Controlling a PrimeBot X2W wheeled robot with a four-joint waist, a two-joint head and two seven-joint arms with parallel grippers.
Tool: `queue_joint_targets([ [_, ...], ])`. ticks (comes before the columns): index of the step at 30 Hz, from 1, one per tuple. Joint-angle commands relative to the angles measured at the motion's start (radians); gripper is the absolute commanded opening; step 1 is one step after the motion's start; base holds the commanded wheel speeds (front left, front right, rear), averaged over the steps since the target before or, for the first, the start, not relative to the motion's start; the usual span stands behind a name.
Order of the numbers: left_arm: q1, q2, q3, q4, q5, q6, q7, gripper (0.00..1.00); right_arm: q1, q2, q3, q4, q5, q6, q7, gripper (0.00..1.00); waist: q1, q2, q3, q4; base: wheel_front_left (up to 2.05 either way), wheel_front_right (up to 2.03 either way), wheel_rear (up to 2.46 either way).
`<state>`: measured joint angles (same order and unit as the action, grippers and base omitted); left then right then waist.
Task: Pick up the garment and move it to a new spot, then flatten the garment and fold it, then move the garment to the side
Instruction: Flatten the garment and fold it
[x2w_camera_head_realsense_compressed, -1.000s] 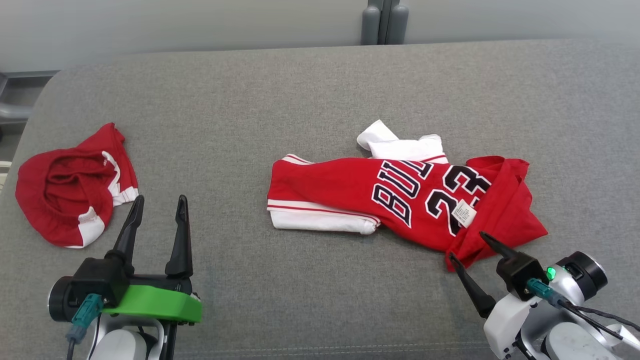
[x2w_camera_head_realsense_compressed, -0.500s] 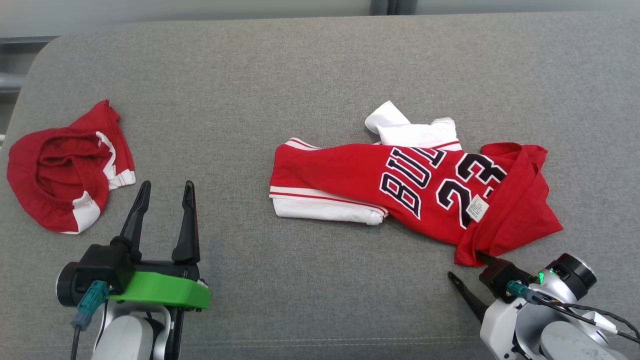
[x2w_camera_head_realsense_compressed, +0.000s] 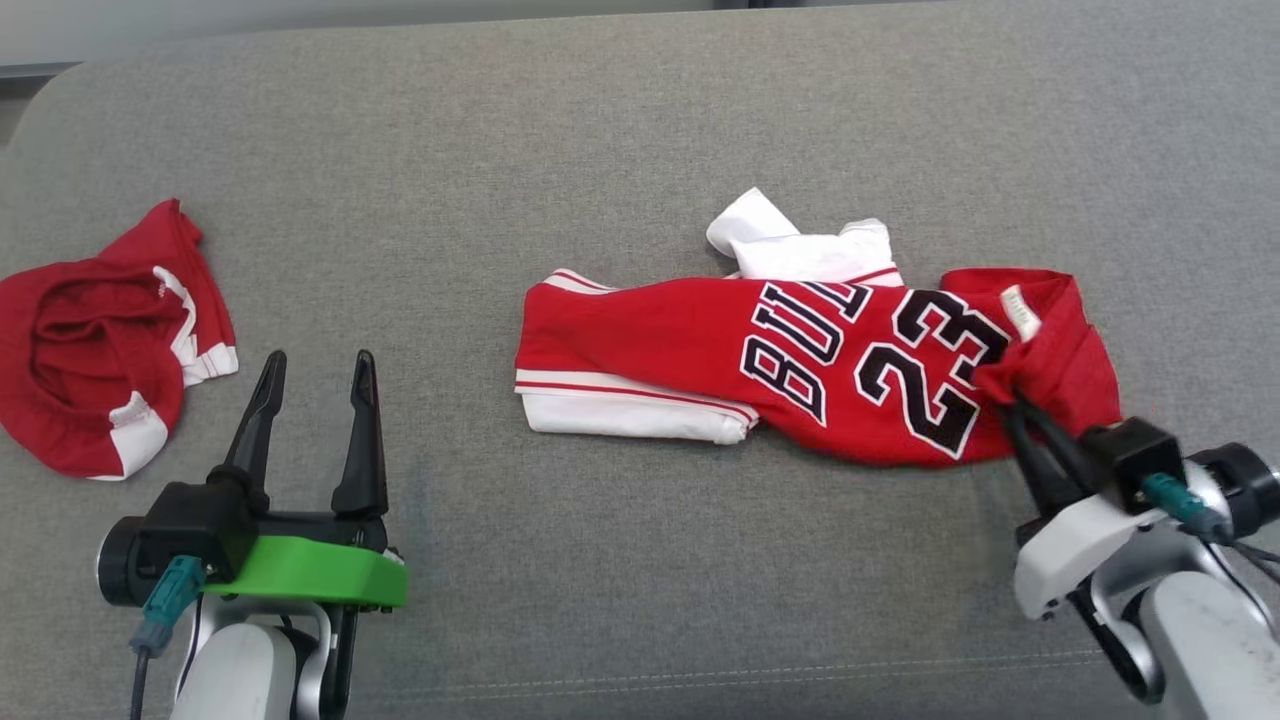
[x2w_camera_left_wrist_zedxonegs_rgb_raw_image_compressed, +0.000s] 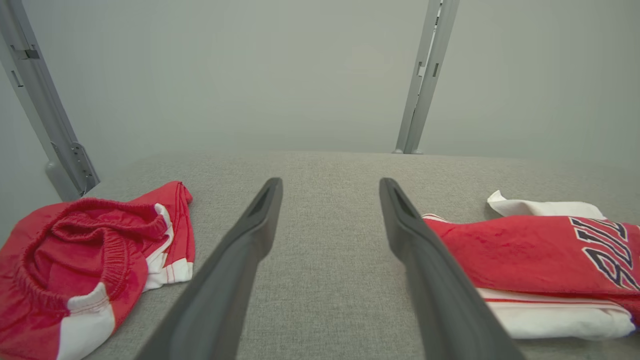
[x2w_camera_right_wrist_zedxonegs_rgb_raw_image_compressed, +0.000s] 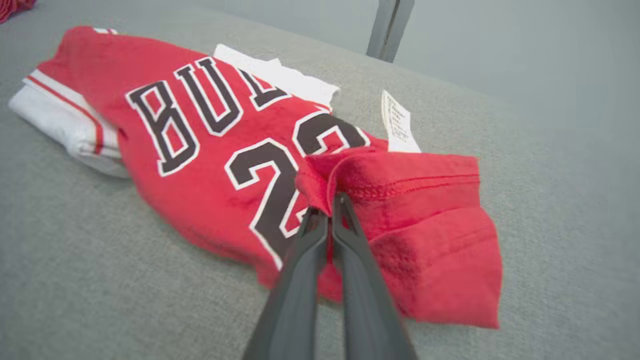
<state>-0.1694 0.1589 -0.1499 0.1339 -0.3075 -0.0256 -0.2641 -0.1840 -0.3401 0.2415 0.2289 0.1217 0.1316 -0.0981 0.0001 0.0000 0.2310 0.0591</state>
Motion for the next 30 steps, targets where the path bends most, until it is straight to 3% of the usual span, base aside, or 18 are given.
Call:
queue_joint_targets([
  [1, -0.009, -0.001, 0.006, -0.004, 0.007, -0.005, 0.000, 1.00, 0.020, 0.009, -0.047, -0.022, 0.002, -0.002, -0.008, 0.00, -0.0001, 0.0000, 0.004, -0.013, 0.00, 0.00, 0.00],
  [6, -0.019, -0.002, 0.015, -0.003, 0.017, -0.013, 0.000, 1.00, 0.053, 0.066, -0.221, -0.079, 0.014, -0.002, -0.011, 0.00, -0.0001, 0.0000, 0.011, -0.032, 0.00, 0.00, 0.00],
  [11, -0.030, -0.005, 0.021, 0.001, 0.024, -0.019, 0.000, 1.00, 0.060, 0.096, -0.343, -0.023, 0.043, -0.002, -0.022, 0.00, -0.0001, 0.0000, 0.018, -0.045, 0.00, 0.00, 0.00],
  [12, -0.030, -0.005, 0.023, 0.001, 0.025, -0.021, 0.000, 1.00, 0.054, 0.101, -0.359, -0.001, 0.042, -0.002, -0.028, 0.18, -0.0001, 0.0000, 0.019, -0.048, 0.00, 0.00, 0.00],
  [13, -0.031, -0.005, 0.023, 0.003, 0.026, -0.024, 0.000, 1.00, 0.046, 0.109, -0.378, 0.019, 0.053, -0.002, -0.036, 0.82, -0.0001, 0.0000, 0.019, -0.049, 0.00, 0.00, 0.00],
  [14, -0.030, -0.005, 0.023, 0.006, 0.027, -0.026, 0.000, 1.00, 0.038, 0.118, -0.400, 0.043, 0.055, -0.002, -0.041, 1.00, -0.0001, 0.0000, 0.019, -0.051, 0.00, 0.00, 0.00],
  [21, -0.041, -0.002, 0.032, 0.008, 0.035, -0.033, 0.000, 1.00, -0.024, 0.143, -0.512, 0.132, 0.030, -0.002, -0.120, 1.00, -0.0001, 0.0000, 0.026, -0.056, 0.00, 0.00, 0.00],
  [30, -0.036, -0.004, 0.038, 0.008, 0.039, -0.036, 0.000, 1.00, -0.070, 0.171, -0.528, 0.032, -0.020, -0.002, -0.163, 1.00, -0.0001, 0.0000, 0.014, -0.051, 0.00, 0.00, 0.00],
])
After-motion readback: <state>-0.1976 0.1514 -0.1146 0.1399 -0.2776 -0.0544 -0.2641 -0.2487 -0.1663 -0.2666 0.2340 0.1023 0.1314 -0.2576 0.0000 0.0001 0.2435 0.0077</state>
